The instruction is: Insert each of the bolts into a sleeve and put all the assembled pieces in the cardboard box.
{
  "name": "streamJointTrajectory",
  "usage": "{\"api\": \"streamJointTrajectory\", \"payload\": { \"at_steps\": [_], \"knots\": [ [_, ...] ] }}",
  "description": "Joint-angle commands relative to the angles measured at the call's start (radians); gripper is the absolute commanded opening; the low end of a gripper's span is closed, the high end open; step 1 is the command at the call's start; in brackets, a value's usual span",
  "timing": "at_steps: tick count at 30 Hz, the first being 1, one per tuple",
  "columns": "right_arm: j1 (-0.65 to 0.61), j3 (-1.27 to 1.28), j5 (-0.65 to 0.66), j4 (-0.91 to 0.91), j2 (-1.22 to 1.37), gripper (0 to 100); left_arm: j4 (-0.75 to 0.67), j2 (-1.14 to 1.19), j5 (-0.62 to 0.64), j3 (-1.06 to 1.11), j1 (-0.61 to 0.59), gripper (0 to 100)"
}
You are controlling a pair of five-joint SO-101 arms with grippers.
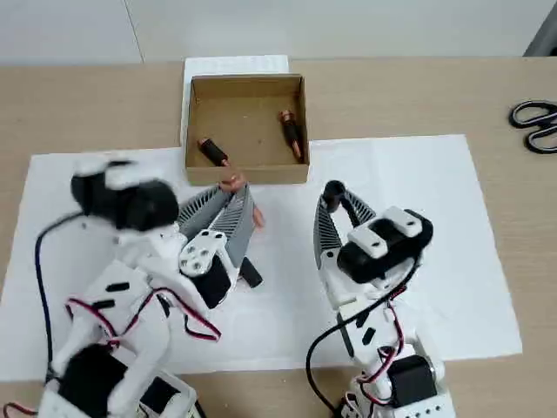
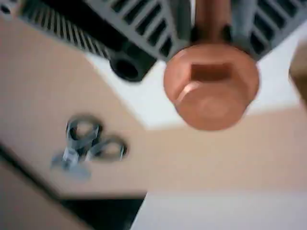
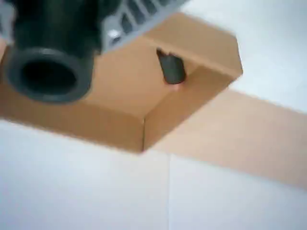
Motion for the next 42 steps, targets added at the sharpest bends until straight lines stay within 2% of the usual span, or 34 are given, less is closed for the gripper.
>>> {"api": "streamJointTrajectory", "payload": {
  "at_steps": [1, 3, 7, 12, 14, 16, 18, 22, 28, 33, 42],
  "knots": [
    [-0.001, 0.026, 0.009, -0.091, -0.018, 0.4, -0.295, -0.109, -0.031, 0.177, 0.003, 1],
    [-0.001, 0.051, 0.009, -0.113, -0.018, 0.4, -0.384, -0.15, -0.044, 0.262, 0.003, 1],
    [-0.002, 0.101, 0.009, -0.177, -0.018, 0.4, -0.476, -0.209, -0.071, 0.386, 0.003, 1],
    [-0.053, 0.158, 0.011, -0.254, -0.015, 0.4, -0.586, -0.23, -0.075, 0.45, 0.002, 1],
    [-0.082, 0.158, 0.011, -0.254, -0.016, 0.4, -0.641, -0.23, -0.135, 0.46, -0.003, 1],
    [-0.101, 0.158, 0.049, -0.254, -0.016, 0.4, -0.697, -0.227, -0.184, 0.46, -0.006, 1],
    [-0.111, 0.158, 0.129, -0.252, -0.016, 0.4, -0.732, -0.23, -0.167, 0.455, -0.003, 1],
    [-0.111, 0.158, 0.222, -0.252, -0.016, 0.4, -0.735, -0.224, -0.087, 0.46, -0.003, 1],
    [-0.113, 0.158, 0.23, -0.254, -0.016, 0.4, -0.729, -0.222, -0.089, 0.472, 0.0, 1],
    [-0.14, 0.158, 0.316, -0.254, -0.016, 0.4, -0.628, -0.222, -0.089, 0.464, 0.0, 1],
    [-0.165, 0.16, 0.321, -0.254, -0.016, 0.4, -0.6, -0.221, -0.091, 0.464, 0.0, 1]
  ]
}}
